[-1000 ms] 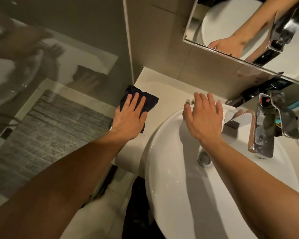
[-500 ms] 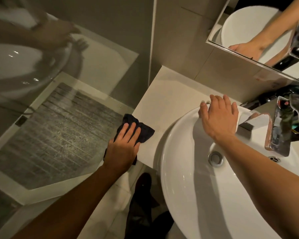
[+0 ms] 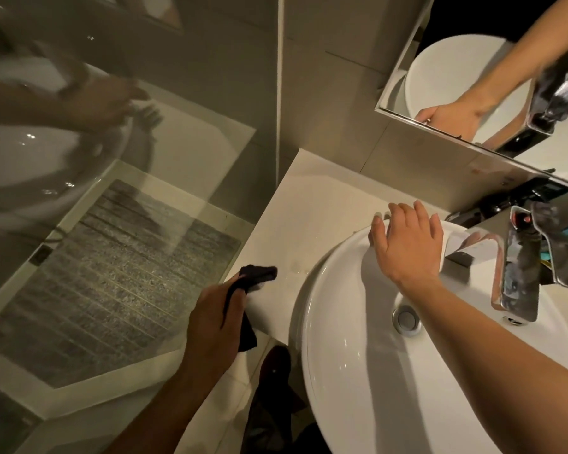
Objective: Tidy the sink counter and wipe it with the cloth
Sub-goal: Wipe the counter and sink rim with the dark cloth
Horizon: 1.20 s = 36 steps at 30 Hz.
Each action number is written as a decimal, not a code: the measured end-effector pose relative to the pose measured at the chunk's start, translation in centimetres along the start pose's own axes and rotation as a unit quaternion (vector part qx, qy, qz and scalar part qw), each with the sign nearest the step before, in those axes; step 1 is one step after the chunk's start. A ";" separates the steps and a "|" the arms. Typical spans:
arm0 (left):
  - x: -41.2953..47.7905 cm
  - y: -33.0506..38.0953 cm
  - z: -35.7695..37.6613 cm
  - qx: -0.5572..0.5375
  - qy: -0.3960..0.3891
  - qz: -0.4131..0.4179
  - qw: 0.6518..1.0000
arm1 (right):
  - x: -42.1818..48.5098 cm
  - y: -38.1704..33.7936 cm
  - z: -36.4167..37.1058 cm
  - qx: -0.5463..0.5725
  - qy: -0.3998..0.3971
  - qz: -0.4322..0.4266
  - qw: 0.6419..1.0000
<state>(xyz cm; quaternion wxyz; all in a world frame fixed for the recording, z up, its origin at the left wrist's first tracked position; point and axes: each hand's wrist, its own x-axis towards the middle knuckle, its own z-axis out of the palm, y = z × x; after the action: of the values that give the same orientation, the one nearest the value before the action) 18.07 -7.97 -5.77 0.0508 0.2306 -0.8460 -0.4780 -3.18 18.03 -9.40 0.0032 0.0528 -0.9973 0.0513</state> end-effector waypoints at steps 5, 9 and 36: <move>7.2 7.4 3.4 -0.038 0.000 0.113 0.993 | 0.0 -0.2 -0.2 -0.002 0.003 0.000 1.000; 15.7 8.3 8.9 0.049 -0.033 0.144 0.988 | 0.0 -0.3 -0.2 -0.009 0.002 0.004 1.000; 16.8 0.6 13.8 0.367 -0.231 0.264 0.862 | 0.4 0.1 0.5 -0.023 0.016 0.006 1.000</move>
<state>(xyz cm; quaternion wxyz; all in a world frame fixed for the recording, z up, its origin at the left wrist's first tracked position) -1.32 -4.22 -14.92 -0.1099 -0.1160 -0.9770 -0.1410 -3.60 18.03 -9.87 0.0197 0.0461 -0.9983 0.0295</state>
